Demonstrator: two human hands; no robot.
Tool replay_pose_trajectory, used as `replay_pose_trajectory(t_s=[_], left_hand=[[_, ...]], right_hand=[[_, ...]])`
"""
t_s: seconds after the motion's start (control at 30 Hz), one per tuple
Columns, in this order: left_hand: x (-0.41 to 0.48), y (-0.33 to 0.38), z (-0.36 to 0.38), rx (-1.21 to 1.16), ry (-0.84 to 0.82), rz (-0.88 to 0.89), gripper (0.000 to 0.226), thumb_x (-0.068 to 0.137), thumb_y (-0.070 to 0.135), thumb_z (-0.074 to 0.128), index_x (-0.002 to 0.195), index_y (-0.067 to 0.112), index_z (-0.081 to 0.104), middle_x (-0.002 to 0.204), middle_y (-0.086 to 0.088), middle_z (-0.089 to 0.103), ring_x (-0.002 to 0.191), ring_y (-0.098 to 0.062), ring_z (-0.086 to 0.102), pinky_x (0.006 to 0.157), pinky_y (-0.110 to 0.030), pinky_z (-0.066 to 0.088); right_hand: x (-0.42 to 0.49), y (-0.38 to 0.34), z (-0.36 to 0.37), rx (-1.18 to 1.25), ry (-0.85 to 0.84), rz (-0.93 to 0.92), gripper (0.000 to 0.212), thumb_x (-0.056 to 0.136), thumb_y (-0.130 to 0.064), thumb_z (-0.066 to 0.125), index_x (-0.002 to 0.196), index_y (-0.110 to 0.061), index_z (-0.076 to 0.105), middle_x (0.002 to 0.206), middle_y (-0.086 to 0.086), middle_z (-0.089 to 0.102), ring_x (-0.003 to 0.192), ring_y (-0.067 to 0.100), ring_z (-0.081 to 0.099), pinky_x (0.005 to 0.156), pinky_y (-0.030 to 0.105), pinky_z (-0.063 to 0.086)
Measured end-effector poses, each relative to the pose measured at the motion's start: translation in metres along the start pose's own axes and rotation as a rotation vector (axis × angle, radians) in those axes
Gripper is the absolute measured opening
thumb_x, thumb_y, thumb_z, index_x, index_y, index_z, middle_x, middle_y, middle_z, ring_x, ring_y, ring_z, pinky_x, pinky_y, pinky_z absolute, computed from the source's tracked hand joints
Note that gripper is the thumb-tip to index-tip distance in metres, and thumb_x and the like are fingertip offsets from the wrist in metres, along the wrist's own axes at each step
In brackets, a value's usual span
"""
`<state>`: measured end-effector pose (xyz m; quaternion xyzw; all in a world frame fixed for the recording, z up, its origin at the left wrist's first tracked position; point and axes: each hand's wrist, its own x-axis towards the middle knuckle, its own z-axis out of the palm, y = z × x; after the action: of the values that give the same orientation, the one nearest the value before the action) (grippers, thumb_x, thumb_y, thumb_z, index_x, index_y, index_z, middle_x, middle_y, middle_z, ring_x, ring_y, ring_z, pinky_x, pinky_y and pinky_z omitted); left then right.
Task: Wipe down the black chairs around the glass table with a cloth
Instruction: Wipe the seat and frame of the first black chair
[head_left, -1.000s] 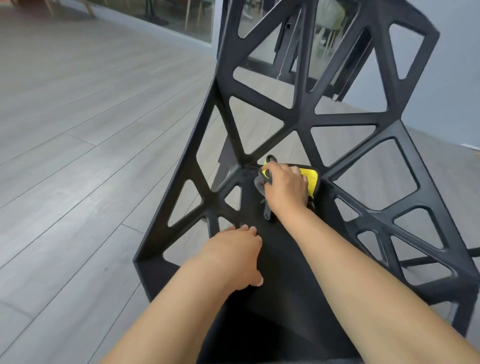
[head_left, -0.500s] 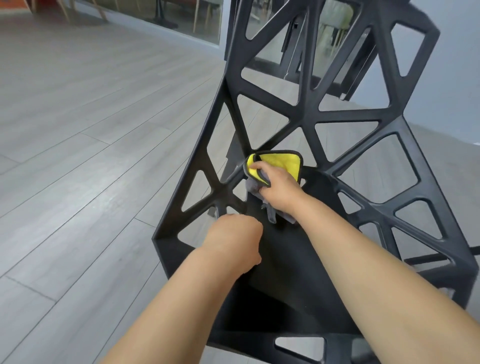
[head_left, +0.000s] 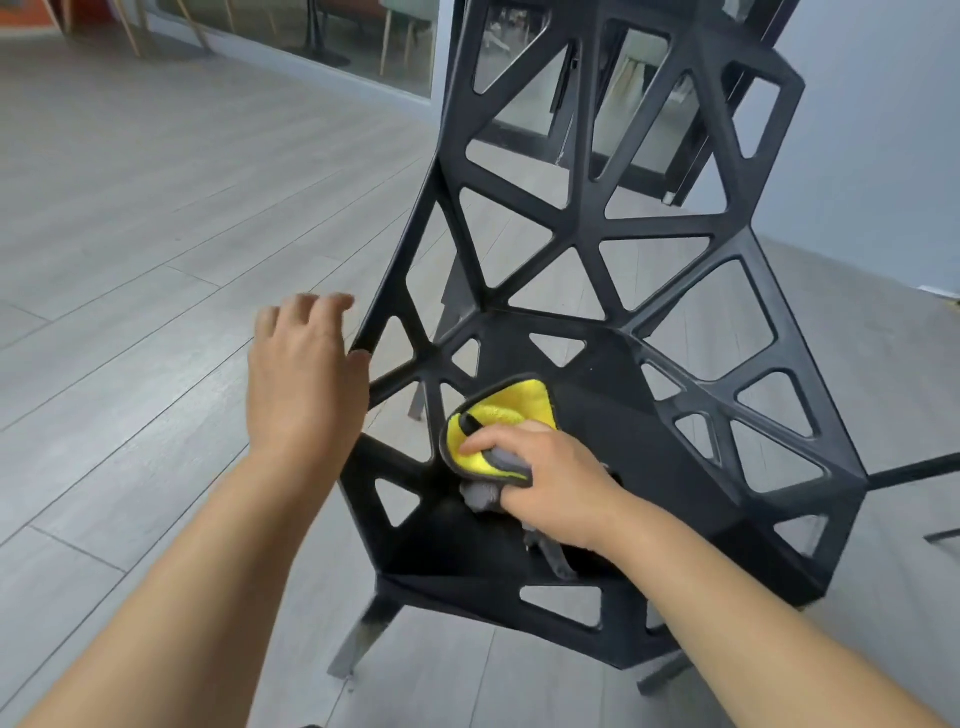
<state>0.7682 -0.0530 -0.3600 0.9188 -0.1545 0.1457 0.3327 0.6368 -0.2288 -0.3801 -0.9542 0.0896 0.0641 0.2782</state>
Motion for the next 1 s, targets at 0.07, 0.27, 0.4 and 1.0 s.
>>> replay_pose_trajectory(t_s=[0.07,0.27,0.4,1.0], left_hand=[[0.001,-0.010,0.000,0.010,-0.120,-0.085,0.038,0.095,0.020,0.045,0.133,0.014,0.047,0.127,-0.008,0.055,0.118,-0.030,0.043,0.093,-0.040,0.037],[-0.005,-0.013,0.005,-0.495,-0.302,-0.349,0.030,0.102,0.028,0.031,0.103,0.014,0.057,0.097,0.003,0.069,0.092,-0.022,0.058,0.073,-0.033,0.042],[0.002,-0.011,0.004,-0.528,-0.355,-0.403,0.025,0.101,0.025,0.034,0.107,0.019,0.057,0.096,0.006,0.070,0.093,-0.019,0.060,0.079,-0.034,0.046],[0.011,-0.019,-0.008,-0.814,-0.422,-0.721,0.017,0.085,0.022,0.063,0.072,0.014,0.068,0.066,-0.010,0.061,0.062,-0.025,0.057,0.059,-0.029,0.047]], right_hand=[[-0.004,-0.001,0.001,0.015,0.034,-0.015,0.059,0.077,-0.008,0.055,0.119,-0.050,0.052,0.118,-0.010,0.052,0.101,0.013,0.050,0.083,0.029,0.042],[0.069,0.002,0.006,-0.089,0.314,0.115,0.048,0.090,-0.010,0.052,0.133,-0.028,0.044,0.095,-0.003,0.059,0.088,0.025,0.054,0.066,0.030,0.036],[0.112,-0.016,0.011,0.113,0.411,0.129,0.042,0.089,-0.005,0.053,0.126,-0.023,0.050,0.111,0.004,0.062,0.104,0.029,0.058,0.083,0.043,0.051],[0.042,-0.091,0.056,0.073,0.588,-0.414,0.031,0.071,-0.012,0.066,0.101,-0.018,0.062,0.088,-0.003,0.063,0.081,0.022,0.054,0.066,0.030,0.044]])
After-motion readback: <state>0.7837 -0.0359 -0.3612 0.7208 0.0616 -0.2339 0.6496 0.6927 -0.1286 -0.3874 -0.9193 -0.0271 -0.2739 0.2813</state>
